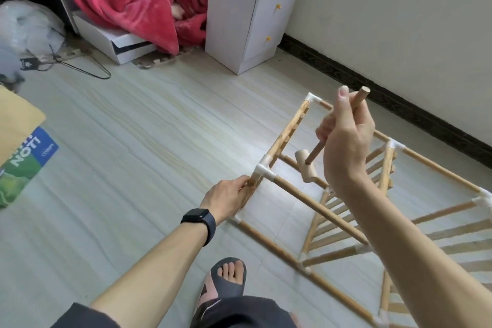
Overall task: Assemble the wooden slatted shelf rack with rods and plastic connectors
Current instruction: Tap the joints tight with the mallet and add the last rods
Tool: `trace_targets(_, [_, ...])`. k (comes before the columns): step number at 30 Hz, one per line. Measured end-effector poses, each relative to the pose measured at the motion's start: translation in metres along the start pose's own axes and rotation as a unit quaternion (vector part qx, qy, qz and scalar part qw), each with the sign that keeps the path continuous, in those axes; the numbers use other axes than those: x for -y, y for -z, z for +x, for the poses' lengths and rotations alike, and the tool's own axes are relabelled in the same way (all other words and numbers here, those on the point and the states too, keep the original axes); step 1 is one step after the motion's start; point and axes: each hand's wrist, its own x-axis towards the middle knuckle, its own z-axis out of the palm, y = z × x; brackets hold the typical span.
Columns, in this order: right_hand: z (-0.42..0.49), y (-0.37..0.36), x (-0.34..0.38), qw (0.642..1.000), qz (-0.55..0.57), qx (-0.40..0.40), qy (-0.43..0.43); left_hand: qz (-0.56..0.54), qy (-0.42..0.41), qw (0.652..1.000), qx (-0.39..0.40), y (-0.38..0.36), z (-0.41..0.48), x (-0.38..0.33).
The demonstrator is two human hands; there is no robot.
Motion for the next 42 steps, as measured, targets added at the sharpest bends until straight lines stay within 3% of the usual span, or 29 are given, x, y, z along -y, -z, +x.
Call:
trace_targets(6, [0.024, -0.034, -0.025, 0.995, 0.097, -0.011, -0.037, 0.001, -0.002, 1.000, -0.009, -0.009, 0.016, 0.006])
trace_targets(11, [0.018, -0.061, -0.048, 0.994, 0.080, 0.010, -0.067, 0.004, -0.002, 1.000, -0.030, -0.021, 0.019, 0.012])
trace_targets(17, [0.034, -0.060, -0.026, 0.987, 0.153, 0.045, 0.031, -0.001, 0.003, 1.000, -0.021, -0.026, 0.021, 0.017])
trace_targets(21, [0.005, -0.062, -0.042, 0.997, 0.051, 0.045, -0.021, -0.003, -0.002, 0.999, -0.034, -0.023, 0.019, 0.016])
trace_targets(26, [0.022, -0.054, -0.032, 0.990, 0.119, 0.059, 0.046, 0.001, 0.004, 1.000, -0.031, -0.024, 0.019, 0.014])
trace_targets(30, [0.002, -0.058, -0.039, 0.996, 0.060, 0.059, -0.012, 0.017, 0.013, 1.000, -0.023, -0.017, 0.017, 0.010])
trace_targets(34, [0.017, -0.055, -0.034, 0.986, 0.144, 0.058, 0.058, 0.007, 0.021, 1.000, -0.010, -0.015, 0.016, 0.007])
trace_targets(37, [0.001, -0.060, -0.046, 0.996, 0.061, 0.065, 0.002, 0.030, 0.012, 0.999, -0.016, -0.014, 0.014, 0.006])
trace_targets(42, [0.010, -0.032, -0.047, 0.993, 0.111, 0.015, -0.046, 0.117, -0.009, 0.993, -0.018, -0.008, 0.017, 0.009])
